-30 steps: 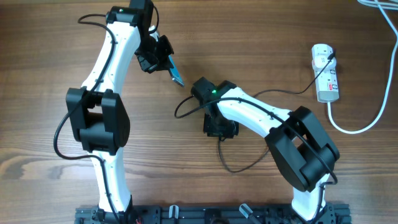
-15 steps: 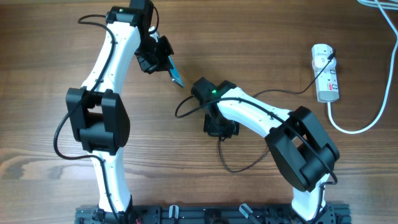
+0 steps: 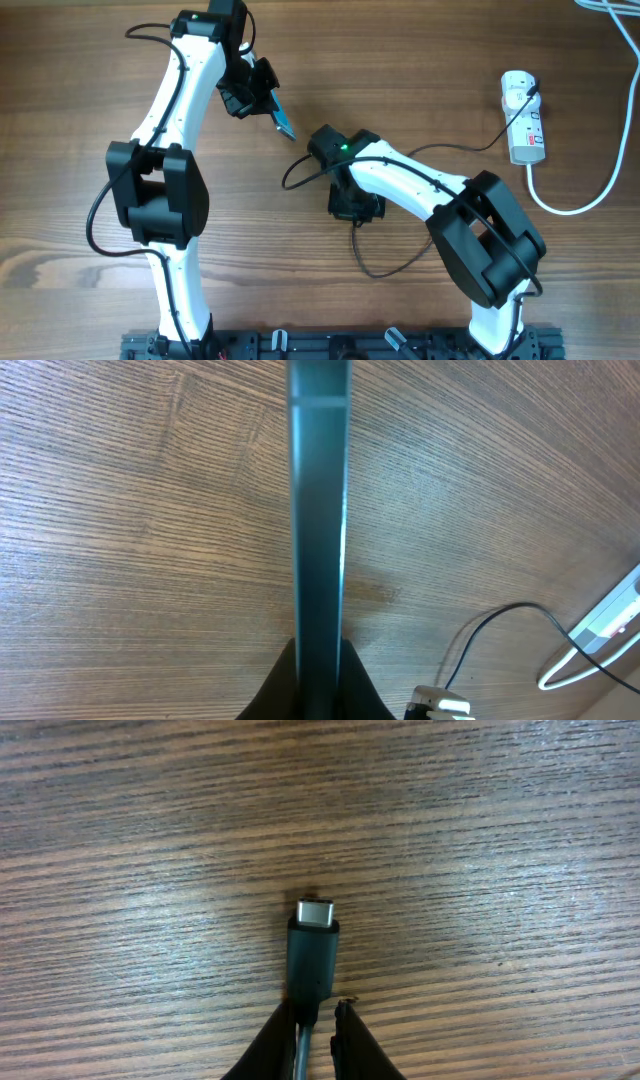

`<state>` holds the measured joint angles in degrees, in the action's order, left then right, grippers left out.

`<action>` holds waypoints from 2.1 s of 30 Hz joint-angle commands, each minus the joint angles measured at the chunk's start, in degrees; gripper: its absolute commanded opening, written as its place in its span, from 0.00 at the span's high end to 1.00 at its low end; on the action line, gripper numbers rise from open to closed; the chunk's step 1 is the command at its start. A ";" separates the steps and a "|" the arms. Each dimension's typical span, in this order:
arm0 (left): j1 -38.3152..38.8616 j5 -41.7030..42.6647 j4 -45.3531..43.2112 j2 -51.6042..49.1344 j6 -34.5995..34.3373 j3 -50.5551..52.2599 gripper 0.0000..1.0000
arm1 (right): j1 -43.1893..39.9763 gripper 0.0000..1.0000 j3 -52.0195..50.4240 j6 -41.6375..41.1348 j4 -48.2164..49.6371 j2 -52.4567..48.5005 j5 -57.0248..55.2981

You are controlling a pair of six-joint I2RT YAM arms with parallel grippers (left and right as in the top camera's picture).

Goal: Plug charger to phone and switch on socket
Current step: 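Lower the right gripper and grasp the USB-C plug, then lift the plug with the right gripper toward the phone's bottom port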

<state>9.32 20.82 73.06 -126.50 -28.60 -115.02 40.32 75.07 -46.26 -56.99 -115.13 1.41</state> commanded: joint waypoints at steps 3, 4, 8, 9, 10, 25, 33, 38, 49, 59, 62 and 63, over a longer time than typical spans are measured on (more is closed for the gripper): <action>0.22 0.11 0.04 1.88 -0.37 -0.70 0.96 | 0.02 0.86 0.57 -0.48 -0.07 -0.76 -0.02; 0.22 0.11 0.07 1.88 -0.37 -0.70 0.96 | 0.02 0.87 0.57 -0.55 -0.07 -0.76 -0.02; 0.22 0.11 0.20 1.88 -0.37 -0.70 0.96 | 0.02 0.85 0.57 -0.87 -0.09 -0.76 -0.04; 0.22 0.11 0.39 1.88 -0.37 -0.70 0.96 | 0.02 0.83 0.57 -0.87 -0.11 -0.76 -0.04; 0.22 0.11 0.50 1.88 -0.37 -0.70 0.96 | 0.02 0.83 0.57 -0.94 -0.11 -0.76 -0.04; 0.22 0.11 0.87 1.88 -0.37 -0.70 0.96 | 0.02 0.87 -3.63 -1.88 4.26 -0.83 1.49; 0.22 0.11 0.90 1.88 -0.37 -0.70 0.96 | 0.02 0.86 -3.63 -1.90 4.00 -0.83 1.49; 0.22 0.11 1.09 1.88 -0.37 -0.70 0.96 | 0.02 0.92 -3.63 -1.86 3.78 -0.83 1.68; 0.22 19.56 -3.74 1.88 11.56 -0.70 0.96 | -0.31 0.96 0.90 7.34 -0.68 5.62 9.22; 4.11 40.33 -9.05 1.88 23.41 -0.70 0.96 | -0.20 0.96 0.90 14.75 0.50 25.57 18.23; 6.69 40.26 -9.07 1.88 25.70 -0.70 0.96 | -0.35 0.96 0.90 14.12 2.29 27.30 17.94; 7.06 40.26 -9.27 1.88 25.90 -0.70 0.96 | -0.50 0.96 0.90 14.12 3.02 27.50 17.99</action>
<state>14.28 57.12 64.20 -126.50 -7.18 -115.02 40.14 75.07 -32.86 -55.64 -89.19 18.24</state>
